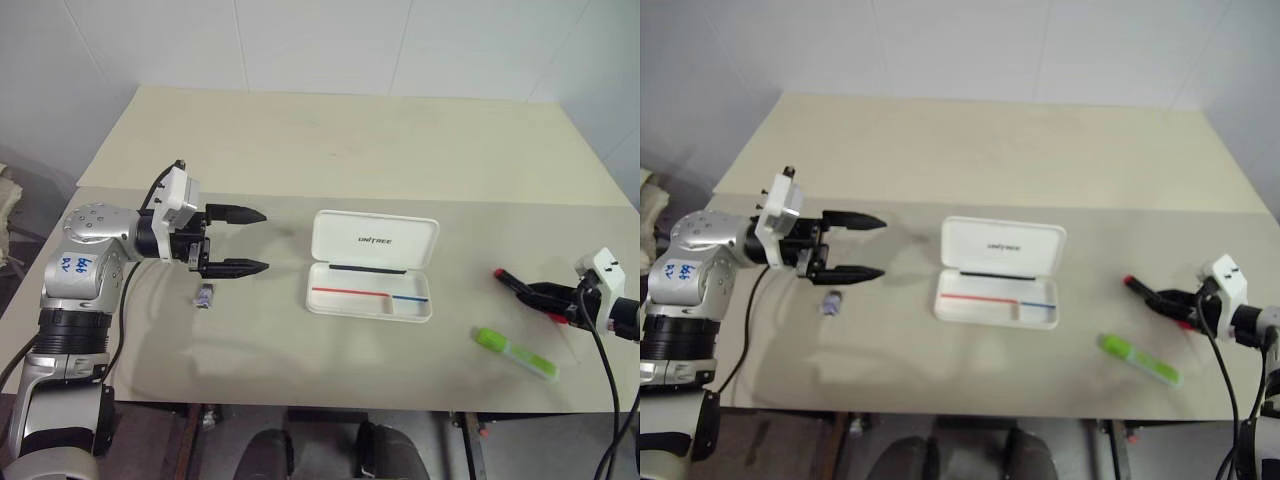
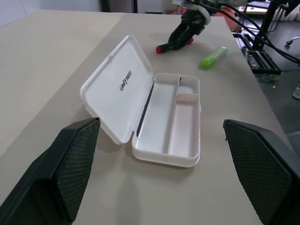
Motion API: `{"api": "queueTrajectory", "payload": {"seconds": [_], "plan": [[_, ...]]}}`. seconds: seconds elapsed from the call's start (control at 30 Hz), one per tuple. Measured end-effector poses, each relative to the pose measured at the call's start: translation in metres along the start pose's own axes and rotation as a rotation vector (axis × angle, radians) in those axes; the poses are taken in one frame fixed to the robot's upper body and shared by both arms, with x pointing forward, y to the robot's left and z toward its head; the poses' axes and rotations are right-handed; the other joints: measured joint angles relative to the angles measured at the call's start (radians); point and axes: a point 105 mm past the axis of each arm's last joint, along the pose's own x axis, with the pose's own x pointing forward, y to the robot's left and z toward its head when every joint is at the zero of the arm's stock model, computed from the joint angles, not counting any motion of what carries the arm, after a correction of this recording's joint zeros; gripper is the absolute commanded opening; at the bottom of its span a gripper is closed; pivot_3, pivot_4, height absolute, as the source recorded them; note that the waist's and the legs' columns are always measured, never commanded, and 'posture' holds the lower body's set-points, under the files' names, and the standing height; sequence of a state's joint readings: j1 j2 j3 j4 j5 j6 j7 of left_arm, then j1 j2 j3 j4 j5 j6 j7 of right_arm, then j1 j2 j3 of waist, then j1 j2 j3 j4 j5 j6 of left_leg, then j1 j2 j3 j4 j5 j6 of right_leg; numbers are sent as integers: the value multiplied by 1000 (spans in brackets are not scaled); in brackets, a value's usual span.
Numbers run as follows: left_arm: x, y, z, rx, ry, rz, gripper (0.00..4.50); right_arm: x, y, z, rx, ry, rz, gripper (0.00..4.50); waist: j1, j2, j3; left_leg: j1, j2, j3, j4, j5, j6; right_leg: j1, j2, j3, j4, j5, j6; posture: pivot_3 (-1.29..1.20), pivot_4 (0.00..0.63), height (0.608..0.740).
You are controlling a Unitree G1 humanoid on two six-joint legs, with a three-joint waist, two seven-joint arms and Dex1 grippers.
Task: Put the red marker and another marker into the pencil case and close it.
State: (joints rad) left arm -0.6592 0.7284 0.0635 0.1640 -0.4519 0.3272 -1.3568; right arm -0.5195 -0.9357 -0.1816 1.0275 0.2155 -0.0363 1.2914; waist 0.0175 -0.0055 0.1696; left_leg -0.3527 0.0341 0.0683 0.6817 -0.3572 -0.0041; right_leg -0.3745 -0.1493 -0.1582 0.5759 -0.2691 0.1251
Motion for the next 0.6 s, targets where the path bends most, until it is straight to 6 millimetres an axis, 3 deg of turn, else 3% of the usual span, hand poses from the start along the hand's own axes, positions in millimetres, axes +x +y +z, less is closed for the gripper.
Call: {"api": "queueTrajectory", "payload": {"seconds": [0.2, 0.33, 0.53, 0.6], "plan": [[2, 1, 0, -1, -9, 5, 4500, 8, 7, 5, -41, -9, 40, 579, -11, 0, 0, 0, 0, 0, 0, 0, 0, 0, 0, 0, 0, 0, 0, 0, 150, 740], [6, 0, 0, -4, -28, 5, 4500, 26, 23, 20, -89, -56, 120, 579, -22, 0, 0, 1, 0, 0, 0, 1, -1, 0, 0, 1, 1, 0, 0, 0, 150, 740], [12, -2, -8, -28, -60, 12, 4500, 44, 71, 99, -282, -263, 290, 579, -22, 1, 1, 1, 1, -1, 0, 1, -2, -1, 0, 1, 2, 0, 0, 0, 150, 740], [12, -2, -11, -36, -63, 23, 4500, 48, 90, 115, -329, -303, 348, 579, -17, 1, 0, 0, 1, -1, 0, 1, -2, -1, 0, 1, 2, 0, 0, 0, 150, 740]]}}
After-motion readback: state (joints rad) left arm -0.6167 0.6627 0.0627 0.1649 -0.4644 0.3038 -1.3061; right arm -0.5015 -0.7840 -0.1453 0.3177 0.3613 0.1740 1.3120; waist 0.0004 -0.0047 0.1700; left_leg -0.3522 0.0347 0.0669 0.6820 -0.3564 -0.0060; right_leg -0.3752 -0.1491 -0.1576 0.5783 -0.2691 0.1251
